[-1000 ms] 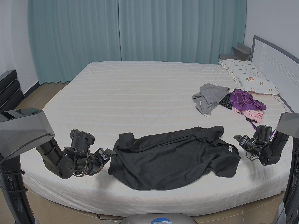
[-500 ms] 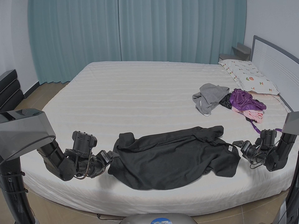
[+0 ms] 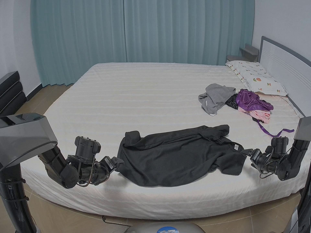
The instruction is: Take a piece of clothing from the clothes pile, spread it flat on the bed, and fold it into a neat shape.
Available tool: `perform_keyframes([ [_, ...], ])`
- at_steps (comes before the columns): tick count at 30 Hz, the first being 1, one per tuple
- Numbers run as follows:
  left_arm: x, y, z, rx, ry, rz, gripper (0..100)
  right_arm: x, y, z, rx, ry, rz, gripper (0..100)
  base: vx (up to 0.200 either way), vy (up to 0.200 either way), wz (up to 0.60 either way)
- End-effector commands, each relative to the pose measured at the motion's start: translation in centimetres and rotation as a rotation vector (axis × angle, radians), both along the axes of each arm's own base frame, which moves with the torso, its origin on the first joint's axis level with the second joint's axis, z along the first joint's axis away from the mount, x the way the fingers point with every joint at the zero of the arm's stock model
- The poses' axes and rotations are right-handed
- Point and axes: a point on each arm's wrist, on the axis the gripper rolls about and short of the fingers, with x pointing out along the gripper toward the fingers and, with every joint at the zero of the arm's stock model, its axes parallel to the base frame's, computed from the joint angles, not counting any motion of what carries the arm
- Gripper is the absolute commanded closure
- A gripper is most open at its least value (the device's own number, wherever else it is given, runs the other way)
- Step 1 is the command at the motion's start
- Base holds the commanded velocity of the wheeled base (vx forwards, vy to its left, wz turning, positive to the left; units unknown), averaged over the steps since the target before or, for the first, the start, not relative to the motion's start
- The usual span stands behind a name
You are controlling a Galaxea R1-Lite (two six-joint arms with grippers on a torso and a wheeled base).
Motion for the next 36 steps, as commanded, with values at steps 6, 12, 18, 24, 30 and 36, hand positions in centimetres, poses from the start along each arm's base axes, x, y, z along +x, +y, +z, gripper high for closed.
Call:
perform_keyframes([
  [6, 0.0, 0.0, 0.5, -0.016, -0.010, 0.011, 0, -0.4, 0.9, 0.0, -0.004, -0.013, 0.027, 0, 0.000, -0.133, 0.00],
  [12, -0.1, -0.2, 0.4, -0.015, -0.007, 0.003, 0, -0.6, 1.5, -0.1, -0.005, -0.019, 0.044, 0, 0.000, -0.200, 0.00],
  [18, 0.0, -0.2, 0.1, -0.003, -0.004, 0.010, 0, -0.7, 1.9, -0.3, -0.006, -0.011, 0.056, 0, 0.000, -0.167, 0.00],
  [24, 0.6, -0.2, -0.6, 0.082, -0.022, 0.089, 0, -0.9, 2.4, -0.5, -0.007, 0.000, 0.072, 0, 0.000, 0.000, 0.00],
  [30, 0.7, -0.2, -1.1, 0.101, -0.014, 0.101, 0, -0.9, 2.4, -0.6, -0.007, 0.003, 0.074, 0, 0.000, 0.000, 0.00],
  [36, 0.8, 0.1, -1.5, 0.109, 0.000, 0.109, 0, -0.9, 2.9, -0.8, -0.008, 0.013, 0.088, 0, 0.000, 0.000, 0.00],
])
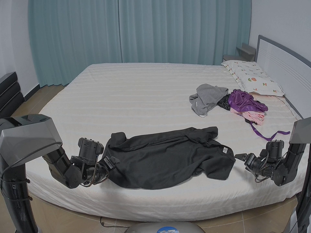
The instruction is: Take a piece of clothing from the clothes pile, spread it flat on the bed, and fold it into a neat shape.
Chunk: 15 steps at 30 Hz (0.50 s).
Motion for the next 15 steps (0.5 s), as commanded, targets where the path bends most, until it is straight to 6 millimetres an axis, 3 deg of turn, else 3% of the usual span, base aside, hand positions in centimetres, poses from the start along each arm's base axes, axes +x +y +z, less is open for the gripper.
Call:
perform_keyframes([
  [1, 0.1, 0.2, -0.6, 0.007, 0.017, 0.008, 0, 0.0, 0.5, -0.4, -0.001, 0.015, 0.016, 0, 0.000, 0.000, 0.00],
  [8, 0.7, 0.4, -1.9, 0.081, 0.021, 0.032, 0, 0.0, 0.9, -0.8, -0.010, 0.024, 0.019, 0, 0.000, 0.000, 0.00],
  [15, 0.9, 0.6, -1.9, 0.081, 0.018, 0.035, 0, -0.2, 0.9, -0.9, -0.011, 0.022, 0.020, 0, 0.000, 0.000, 0.00],
])
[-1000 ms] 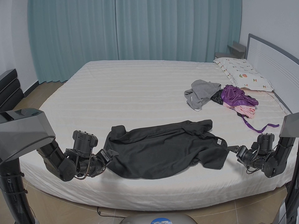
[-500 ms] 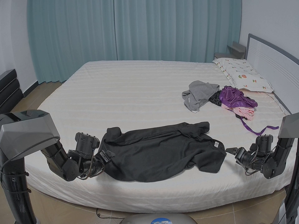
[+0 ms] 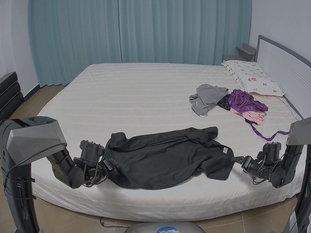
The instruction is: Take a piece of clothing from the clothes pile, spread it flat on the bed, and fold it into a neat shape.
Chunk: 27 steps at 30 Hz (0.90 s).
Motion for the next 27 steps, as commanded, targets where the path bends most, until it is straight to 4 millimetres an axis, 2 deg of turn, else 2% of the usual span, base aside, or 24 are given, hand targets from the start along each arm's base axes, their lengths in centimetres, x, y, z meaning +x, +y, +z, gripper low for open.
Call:
perform_keyframes([
  [1, 0.1, 0.0, -0.4, 0.004, 0.008, 0.001, 0, -0.1, 0.1, -0.2, -0.001, 0.004, 0.003, 0, 0.000, 0.000, 0.00],
  [8, 0.7, 0.8, -0.5, 0.007, 0.001, 0.032, 0, -0.1, 0.5, -0.3, -0.010, 0.004, 0.006, 0, 0.000, 0.000, 0.00],
  [9, 0.7, 0.9, -0.4, 0.006, 0.000, 0.035, 100, -0.1, 0.5, -0.3, -0.010, 0.005, 0.006, 0, 0.000, 0.000, 0.00],
  [15, 0.9, 1.4, -0.2, 0.005, -0.008, 0.051, 100, 0.3, 1.9, -1.5, -0.026, 0.025, 0.046, 0, 0.000, 0.000, 0.00],
  [23, 1.0, 2.0, 1.3, -0.005, -0.045, 0.070, 100, 2.9, 4.1, -3.7, -0.067, 0.012, 0.069, 0, 0.000, 0.000, 0.00],
  [24, 1.0, 2.1, 1.5, -0.006, -0.048, 0.073, 100, 2.9, 4.1, -3.7, -0.068, 0.009, 0.072, 100, 0.000, 0.000, 0.00],
  [27, 1.0, 2.3, 1.6, -0.006, -0.051, 0.076, 100, 3.0, 4.2, -3.4, -0.068, 0.003, 0.074, 100, 0.000, 0.000, 0.00],
])
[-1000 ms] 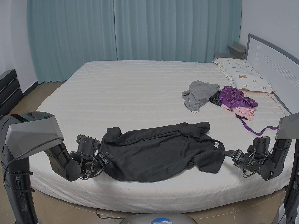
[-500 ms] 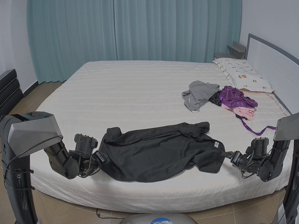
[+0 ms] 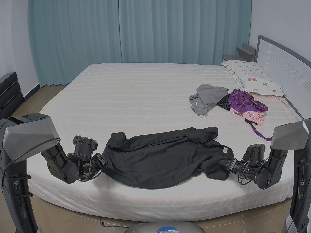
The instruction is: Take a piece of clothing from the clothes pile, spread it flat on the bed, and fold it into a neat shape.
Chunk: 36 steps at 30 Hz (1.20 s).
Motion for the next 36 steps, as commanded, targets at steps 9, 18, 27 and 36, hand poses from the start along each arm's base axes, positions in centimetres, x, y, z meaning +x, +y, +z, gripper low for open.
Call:
perform_keyframes([
  [9, -0.2, 1.5, 3.0, 0.004, -0.075, 0.024, 100, -1.1, -2.3, 4.0, 0.021, -0.075, -0.052, 100, 0.000, 0.000, 0.00],
  [18, -0.7, 3.4, 6.2, 0.020, -0.120, 0.055, 100, -3.8, -3.9, 7.4, 0.072, -0.121, -0.033, 100, 0.000, 0.000, 0.00],
  [27, -1.8, 4.0, 7.1, 0.079, -0.059, 0.019, 100, -4.9, -4.4, 8.5, 0.070, -0.132, -0.049, 100, 0.000, 0.000, 0.00],
  [36, -1.7, 3.6, 4.0, 0.105, 0.071, -0.021, 100, -4.5, -4.2, 6.5, 0.067, -0.063, -0.042, 100, 0.000, 0.000, 0.00],
])
